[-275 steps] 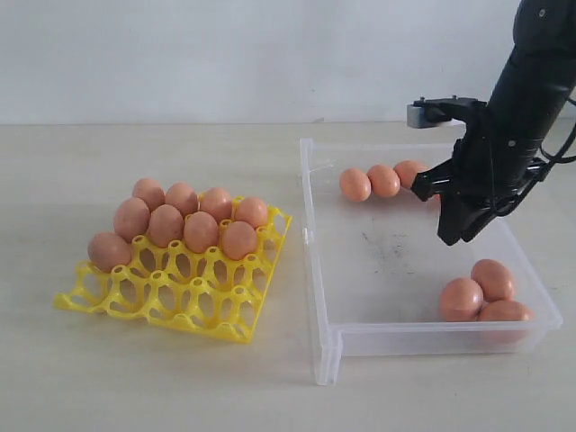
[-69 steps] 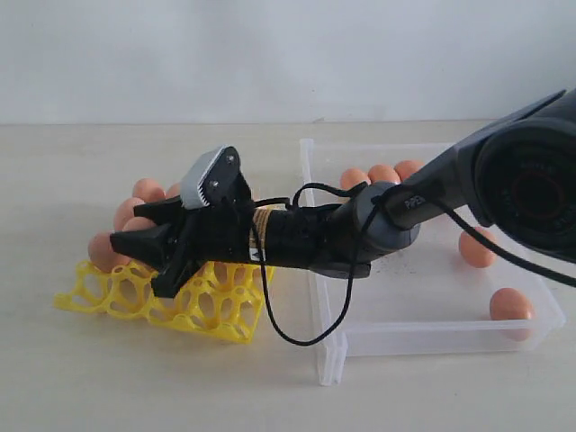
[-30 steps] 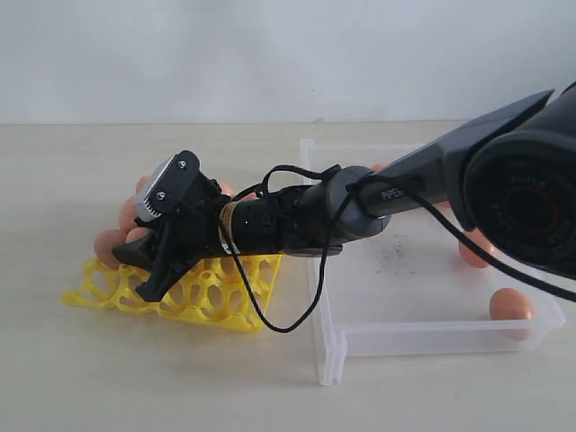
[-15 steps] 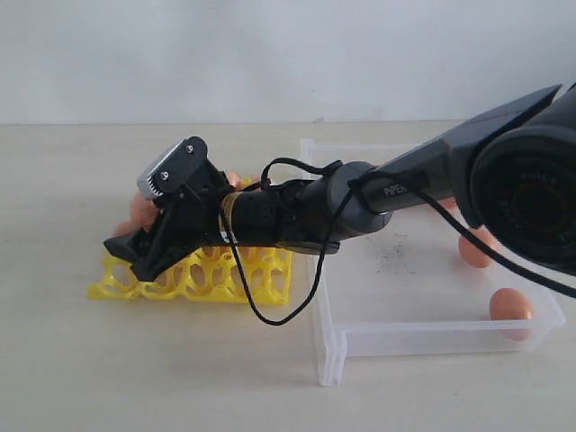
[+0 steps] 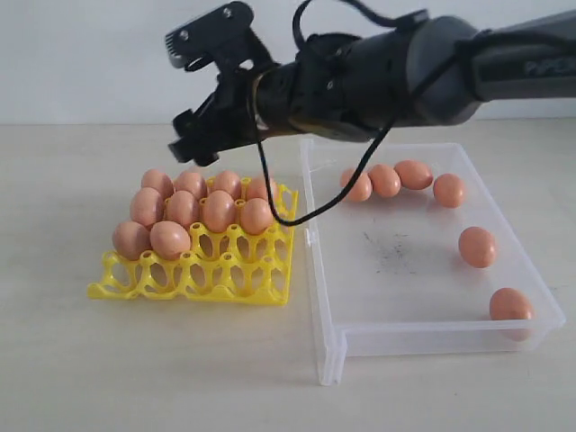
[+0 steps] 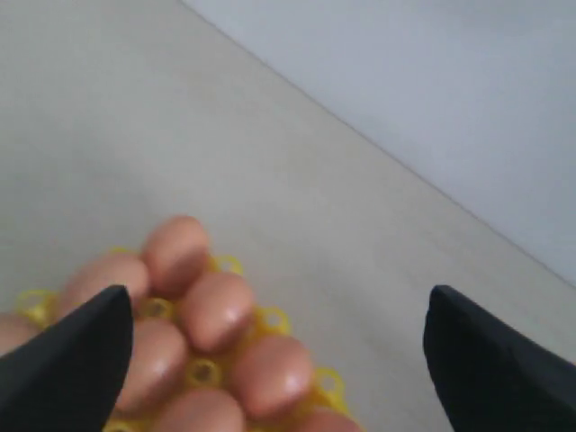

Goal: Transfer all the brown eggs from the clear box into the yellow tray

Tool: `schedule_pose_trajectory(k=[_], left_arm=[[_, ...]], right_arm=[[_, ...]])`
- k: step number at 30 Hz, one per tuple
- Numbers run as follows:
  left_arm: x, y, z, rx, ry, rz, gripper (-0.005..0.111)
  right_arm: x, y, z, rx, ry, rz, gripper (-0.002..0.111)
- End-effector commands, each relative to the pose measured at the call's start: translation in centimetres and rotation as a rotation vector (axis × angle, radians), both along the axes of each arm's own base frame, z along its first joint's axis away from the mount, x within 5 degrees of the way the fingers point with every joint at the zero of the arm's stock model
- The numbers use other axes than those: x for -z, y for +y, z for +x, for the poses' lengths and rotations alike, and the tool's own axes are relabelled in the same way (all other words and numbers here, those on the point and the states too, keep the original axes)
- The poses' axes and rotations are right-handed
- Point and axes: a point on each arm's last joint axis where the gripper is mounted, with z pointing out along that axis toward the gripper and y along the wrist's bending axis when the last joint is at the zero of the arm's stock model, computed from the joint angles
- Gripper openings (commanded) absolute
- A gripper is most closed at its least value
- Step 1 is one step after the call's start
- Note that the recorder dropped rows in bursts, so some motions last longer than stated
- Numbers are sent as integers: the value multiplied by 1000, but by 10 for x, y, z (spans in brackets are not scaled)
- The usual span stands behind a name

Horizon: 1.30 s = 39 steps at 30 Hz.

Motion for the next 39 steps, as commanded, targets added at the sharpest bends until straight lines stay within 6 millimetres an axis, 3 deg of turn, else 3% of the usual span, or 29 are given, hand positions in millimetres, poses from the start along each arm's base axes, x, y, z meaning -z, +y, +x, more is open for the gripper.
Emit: schedule_pose_trajectory(k=[1, 6, 10, 19, 28, 39], left_arm=[[-1, 0, 0, 2, -9, -1, 4], [-1, 0, 0, 2, -9, -1, 4], [-1, 0, 0, 2, -9, -1, 4], [-1, 0, 0, 2, -9, -1, 4], [-1, 0, 0, 2, -9, -1, 4], [-1, 0, 0, 2, -9, -1, 4]], right_arm=[[-31, -31, -13, 113, -21, -83, 80], [-54, -46, -54, -60, -89, 54, 80], [-58, -64, -84, -130, -107, 90, 80], [-19, -104, -129, -132, -5, 18, 80], [-35, -120, -175, -274, -28, 289, 80], [-28, -165, -227, -311, -129, 302, 80]])
